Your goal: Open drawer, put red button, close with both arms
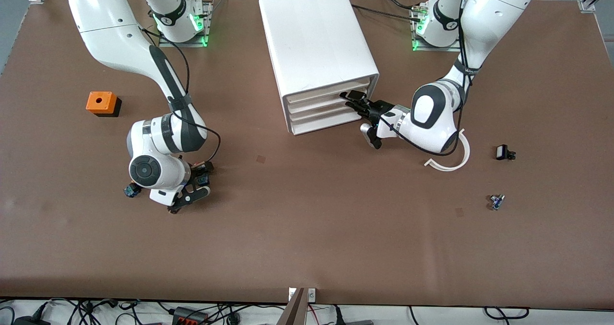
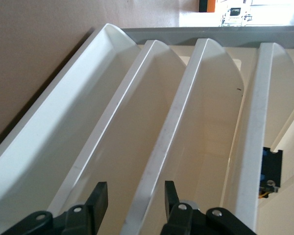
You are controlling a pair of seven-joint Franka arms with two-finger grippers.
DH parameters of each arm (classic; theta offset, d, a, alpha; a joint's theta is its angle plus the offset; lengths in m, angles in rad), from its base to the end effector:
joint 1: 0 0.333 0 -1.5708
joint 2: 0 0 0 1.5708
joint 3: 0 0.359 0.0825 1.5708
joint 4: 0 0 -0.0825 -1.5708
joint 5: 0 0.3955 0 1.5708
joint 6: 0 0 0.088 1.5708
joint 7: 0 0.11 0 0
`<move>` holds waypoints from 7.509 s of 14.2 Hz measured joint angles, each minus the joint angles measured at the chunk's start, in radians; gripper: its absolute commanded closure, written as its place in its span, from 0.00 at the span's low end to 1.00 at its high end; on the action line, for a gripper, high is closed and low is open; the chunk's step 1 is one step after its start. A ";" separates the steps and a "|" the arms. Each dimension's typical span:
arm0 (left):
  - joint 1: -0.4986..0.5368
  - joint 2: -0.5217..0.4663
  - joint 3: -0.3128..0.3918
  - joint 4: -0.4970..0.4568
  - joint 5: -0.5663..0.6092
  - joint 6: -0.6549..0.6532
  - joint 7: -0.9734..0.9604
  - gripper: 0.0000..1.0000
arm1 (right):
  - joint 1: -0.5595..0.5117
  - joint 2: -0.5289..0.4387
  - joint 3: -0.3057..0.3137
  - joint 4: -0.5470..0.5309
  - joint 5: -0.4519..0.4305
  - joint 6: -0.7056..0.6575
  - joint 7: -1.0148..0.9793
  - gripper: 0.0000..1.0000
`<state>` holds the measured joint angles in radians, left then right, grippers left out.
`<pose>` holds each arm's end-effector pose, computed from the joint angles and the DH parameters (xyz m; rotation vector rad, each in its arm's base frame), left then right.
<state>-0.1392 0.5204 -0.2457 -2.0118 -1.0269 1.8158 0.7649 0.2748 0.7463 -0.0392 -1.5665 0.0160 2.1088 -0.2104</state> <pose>0.5082 -0.2798 0.2264 1.9444 -0.4859 -0.5215 0.6946 0.1718 0.2089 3.0319 0.6845 -0.3169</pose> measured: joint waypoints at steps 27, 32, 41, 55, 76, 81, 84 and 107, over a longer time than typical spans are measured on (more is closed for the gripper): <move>0.114 0.090 0.071 0.581 0.564 -0.282 -0.275 0.00 | 0.196 -0.089 0.006 0.324 0.061 -0.203 0.101 1.00; 0.122 0.038 0.073 0.652 0.905 -0.359 -0.384 0.00 | 0.347 -0.128 0.007 0.376 0.061 -0.289 0.277 1.00; 0.211 -0.049 0.082 0.898 1.132 -0.457 -0.407 0.00 | 0.516 -0.096 0.008 0.411 0.061 -0.229 0.440 1.00; 0.241 -0.099 0.086 0.903 1.084 -0.466 -0.606 0.00 | 0.624 0.050 0.008 0.415 0.061 -0.099 0.501 0.96; 0.183 -0.195 0.030 0.690 1.005 -0.281 -0.959 0.00 | 0.093 -0.124 -0.042 0.471 0.059 -0.461 0.390 0.00; 0.058 -0.109 0.023 0.552 1.004 -0.028 -1.187 0.00 | -0.038 -0.223 -0.042 0.383 0.058 -0.478 0.324 0.00; -0.018 -0.050 0.021 0.527 1.004 0.009 -1.297 0.00 | -0.077 -0.275 -0.053 0.378 0.057 -0.515 0.316 0.00; -0.230 0.040 -0.118 0.292 1.005 0.293 -1.742 0.00 | -0.244 -0.695 -0.031 -0.078 -0.020 -0.423 0.185 0.00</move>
<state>-0.3690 0.5608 -0.3633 -1.7193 -0.0223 2.1085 -0.9771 0.0306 0.0518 -0.0704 -1.6444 -0.0043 1.6860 -0.0254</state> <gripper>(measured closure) 0.000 0.000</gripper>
